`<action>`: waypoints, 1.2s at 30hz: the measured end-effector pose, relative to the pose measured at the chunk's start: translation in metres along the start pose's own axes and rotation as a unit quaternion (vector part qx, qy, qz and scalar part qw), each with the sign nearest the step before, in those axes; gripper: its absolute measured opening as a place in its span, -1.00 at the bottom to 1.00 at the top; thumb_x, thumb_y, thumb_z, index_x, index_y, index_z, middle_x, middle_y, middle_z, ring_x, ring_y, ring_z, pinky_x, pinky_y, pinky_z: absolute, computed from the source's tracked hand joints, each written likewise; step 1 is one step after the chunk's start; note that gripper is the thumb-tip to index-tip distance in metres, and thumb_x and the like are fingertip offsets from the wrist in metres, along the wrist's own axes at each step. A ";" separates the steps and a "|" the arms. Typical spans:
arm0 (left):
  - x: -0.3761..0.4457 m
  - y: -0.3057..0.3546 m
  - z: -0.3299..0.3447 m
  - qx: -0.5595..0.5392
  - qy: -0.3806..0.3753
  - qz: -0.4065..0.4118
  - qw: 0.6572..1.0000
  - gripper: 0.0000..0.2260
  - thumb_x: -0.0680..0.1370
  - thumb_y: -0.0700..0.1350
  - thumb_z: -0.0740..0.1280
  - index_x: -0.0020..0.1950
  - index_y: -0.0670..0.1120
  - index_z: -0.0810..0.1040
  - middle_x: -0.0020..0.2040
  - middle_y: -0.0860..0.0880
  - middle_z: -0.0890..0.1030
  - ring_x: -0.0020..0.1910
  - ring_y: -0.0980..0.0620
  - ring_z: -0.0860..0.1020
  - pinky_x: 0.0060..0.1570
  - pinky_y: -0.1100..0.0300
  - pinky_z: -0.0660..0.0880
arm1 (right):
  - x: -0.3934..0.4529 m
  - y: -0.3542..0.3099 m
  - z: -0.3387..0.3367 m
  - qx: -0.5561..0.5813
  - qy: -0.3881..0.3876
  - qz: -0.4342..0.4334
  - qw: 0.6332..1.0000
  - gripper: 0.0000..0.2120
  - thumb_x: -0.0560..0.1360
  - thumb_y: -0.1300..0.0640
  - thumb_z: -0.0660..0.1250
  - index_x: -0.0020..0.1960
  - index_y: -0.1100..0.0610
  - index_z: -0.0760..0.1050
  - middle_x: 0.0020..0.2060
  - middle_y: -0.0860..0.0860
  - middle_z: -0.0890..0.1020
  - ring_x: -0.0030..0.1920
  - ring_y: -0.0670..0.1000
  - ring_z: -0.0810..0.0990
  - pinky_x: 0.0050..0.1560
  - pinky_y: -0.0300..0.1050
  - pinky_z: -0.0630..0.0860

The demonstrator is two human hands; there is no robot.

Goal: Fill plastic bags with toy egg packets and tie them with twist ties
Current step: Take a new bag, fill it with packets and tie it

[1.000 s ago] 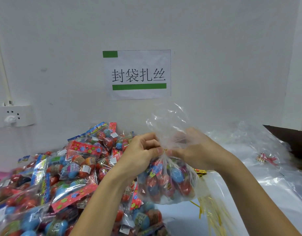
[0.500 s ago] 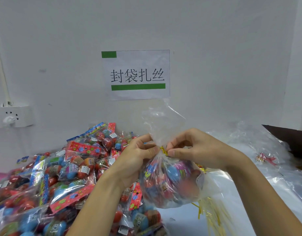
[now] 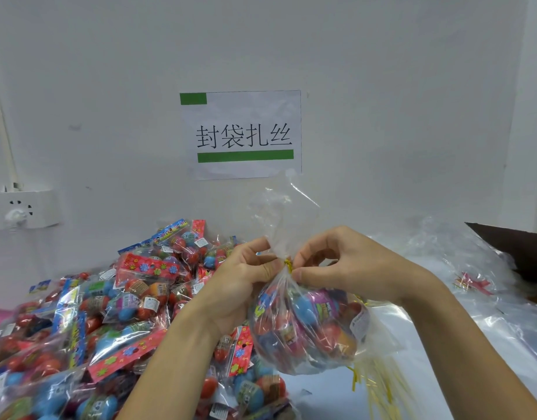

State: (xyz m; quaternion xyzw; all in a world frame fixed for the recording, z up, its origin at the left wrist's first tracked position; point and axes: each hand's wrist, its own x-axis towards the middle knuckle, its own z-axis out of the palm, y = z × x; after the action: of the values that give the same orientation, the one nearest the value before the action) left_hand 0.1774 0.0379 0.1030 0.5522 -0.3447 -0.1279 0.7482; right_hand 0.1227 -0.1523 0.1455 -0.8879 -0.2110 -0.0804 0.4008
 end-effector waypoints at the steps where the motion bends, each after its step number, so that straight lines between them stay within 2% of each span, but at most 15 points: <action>1: 0.000 0.000 0.000 0.001 0.000 0.002 1.000 -0.79 0.51 -0.31 0.30 0.04 -0.15 0.69 -0.09 -0.18 0.70 -0.18 -0.10 0.68 -0.17 0.08 0.64 | 0.000 0.000 0.000 0.002 0.004 -0.001 1.000 -0.89 0.49 0.01 0.47 -0.15 0.04 0.67 -0.27 -0.10 0.71 -0.25 -0.16 0.67 -0.23 -0.28 0.56; 7: 0.000 -0.001 -0.002 0.019 0.008 0.002 1.000 -0.80 0.52 -0.30 0.30 0.09 -0.21 0.65 -0.06 -0.20 0.69 -0.14 -0.11 0.68 -0.13 0.07 0.64 | 0.002 0.002 0.001 -0.003 0.001 0.005 1.000 -0.91 0.49 0.02 0.46 -0.17 0.01 0.67 -0.27 -0.12 0.71 -0.24 -0.17 0.68 -0.23 -0.24 0.59; 10: 0.000 0.000 -0.001 0.019 0.017 -0.001 1.000 -0.80 0.53 -0.31 0.29 0.07 -0.21 0.68 -0.04 -0.20 0.69 -0.13 -0.12 0.68 -0.14 0.08 0.64 | 0.001 0.005 -0.001 -0.011 0.020 -0.011 1.000 -0.89 0.52 -0.02 0.43 -0.12 -0.02 0.70 -0.21 -0.12 0.72 -0.15 -0.14 0.69 -0.08 -0.11 0.65; 12: 0.001 0.001 -0.001 0.017 0.043 -0.005 0.999 -0.78 0.52 -0.32 0.30 0.12 -0.29 0.64 0.02 -0.25 0.67 -0.12 -0.15 0.66 -0.11 0.04 0.64 | -0.001 0.008 -0.006 0.008 0.057 -0.029 0.998 -0.92 0.54 0.02 0.42 -0.07 -0.11 0.70 -0.15 -0.15 0.72 -0.08 -0.14 0.68 0.05 -0.02 0.65; 14: 0.002 0.000 -0.003 0.019 0.067 -0.012 0.998 -0.71 0.50 -0.33 0.31 0.20 -0.38 0.57 0.07 -0.30 0.63 -0.10 -0.19 0.62 -0.06 0.01 0.59 | -0.002 0.008 -0.009 0.043 0.075 -0.053 0.995 -0.90 0.49 -0.02 0.47 0.00 -0.17 0.68 -0.09 -0.15 0.71 -0.04 -0.13 0.69 0.09 0.03 0.65; 15: 0.003 -0.001 -0.002 0.022 0.068 -0.016 0.997 -0.70 0.50 -0.34 0.31 0.21 -0.40 0.55 0.08 -0.31 0.62 -0.09 -0.19 0.61 -0.06 0.01 0.59 | -0.002 0.008 -0.010 0.059 0.071 -0.064 0.994 -0.81 0.43 -0.07 0.49 0.04 -0.17 0.67 -0.06 -0.13 0.71 -0.02 -0.12 0.69 0.10 0.04 0.65; 17: 0.003 -0.001 0.000 0.032 0.051 -0.023 0.998 -0.75 0.53 -0.36 0.29 0.18 -0.38 0.58 0.04 -0.29 0.65 -0.11 -0.18 0.63 -0.09 0.04 0.62 | -0.002 0.007 -0.008 0.075 0.055 -0.075 0.993 -0.66 0.34 -0.14 0.51 0.10 -0.14 0.65 -0.01 -0.12 0.71 0.01 -0.09 0.69 0.09 -0.01 0.63; 20: 0.003 -0.004 0.005 0.048 0.012 -0.032 0.998 -0.79 0.48 -0.32 0.35 0.08 -0.35 0.63 -0.04 -0.25 0.67 -0.16 -0.12 0.66 -0.12 0.10 0.63 | -0.001 0.002 -0.001 0.073 0.039 -0.101 0.991 -0.94 0.43 -0.09 0.48 -0.10 -0.15 0.67 -0.13 -0.14 0.72 -0.10 -0.10 0.69 -0.07 -0.19 0.57; 22: 0.005 -0.009 0.004 0.051 -0.016 -0.035 0.998 -0.85 0.46 -0.29 0.42 0.00 -0.27 0.68 -0.14 -0.17 0.69 -0.22 -0.06 0.67 -0.16 0.13 0.62 | 0.000 0.002 0.002 0.072 0.065 -0.117 0.988 -0.89 0.50 -0.03 0.47 -0.21 -0.12 0.66 -0.26 -0.10 0.69 -0.21 -0.09 0.66 -0.16 -0.20 0.54; 24: 0.007 -0.012 0.003 0.049 -0.019 -0.039 0.998 -0.84 0.38 -0.21 0.49 -0.06 -0.22 0.71 -0.19 -0.13 0.68 -0.25 -0.03 0.67 -0.18 0.14 0.62 | 0.002 0.003 0.003 0.084 0.093 -0.125 0.984 -0.82 0.50 0.03 0.48 -0.26 -0.16 0.65 -0.29 -0.13 0.69 -0.26 -0.16 0.66 -0.23 -0.33 0.53; 27: 0.008 -0.013 0.002 0.077 0.000 -0.024 0.997 -0.74 0.32 -0.09 0.55 -0.03 -0.15 0.73 -0.11 -0.13 0.72 -0.15 -0.03 0.69 -0.11 0.16 0.61 | 0.006 0.008 0.003 0.110 0.139 -0.123 0.976 -0.77 0.44 0.12 0.53 -0.31 -0.17 0.65 -0.35 -0.18 0.68 -0.35 -0.22 0.64 -0.35 -0.43 0.49; 29: 0.010 -0.014 0.002 0.126 0.039 -0.006 0.991 -0.67 0.28 0.04 0.58 -0.01 -0.06 0.74 -0.02 -0.11 0.73 -0.03 -0.04 0.69 0.02 0.10 0.59 | 0.007 0.011 0.001 0.128 0.185 -0.107 0.968 -0.85 0.39 0.11 0.58 -0.30 0.01 0.64 -0.39 -0.09 0.67 -0.41 -0.17 0.62 -0.38 -0.35 0.51; 32: 0.012 -0.016 0.000 0.142 0.106 0.003 0.984 -0.67 0.39 0.13 0.51 0.07 -0.01 0.71 0.11 -0.04 0.71 0.17 -0.05 0.64 0.28 -0.11 0.49 | 0.009 0.013 -0.001 0.115 0.255 -0.090 0.956 -0.70 0.35 0.06 0.61 -0.15 0.25 0.60 -0.29 0.10 0.69 -0.36 -0.04 0.63 -0.31 -0.19 0.58; 34: 0.013 -0.017 0.000 0.140 0.131 -0.021 0.981 -0.61 0.43 0.19 0.42 0.17 0.02 0.66 0.17 0.02 0.68 0.25 -0.05 0.59 0.32 -0.17 0.46 | 0.010 0.013 -0.002 0.114 0.294 -0.086 0.945 -0.72 0.36 0.11 0.61 -0.18 0.26 0.58 -0.28 0.12 0.67 -0.35 -0.02 0.62 -0.27 -0.12 0.58; 36: 0.013 -0.018 0.002 0.118 0.138 -0.069 0.981 -0.46 0.36 0.32 0.43 0.23 0.06 0.59 0.22 0.04 0.64 0.27 -0.09 0.56 0.29 -0.18 0.49 | 0.010 0.014 -0.004 0.109 0.328 -0.077 0.935 -0.74 0.36 0.13 0.61 -0.28 0.19 0.54 -0.32 0.11 0.64 -0.38 0.00 0.59 -0.29 -0.09 0.57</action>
State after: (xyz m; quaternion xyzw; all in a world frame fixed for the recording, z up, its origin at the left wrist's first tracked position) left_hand 0.1888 0.0221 0.0914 0.6713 -0.2124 -0.0603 0.7076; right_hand 0.1376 -0.1601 0.1420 -0.7444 -0.1433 -0.3739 0.5343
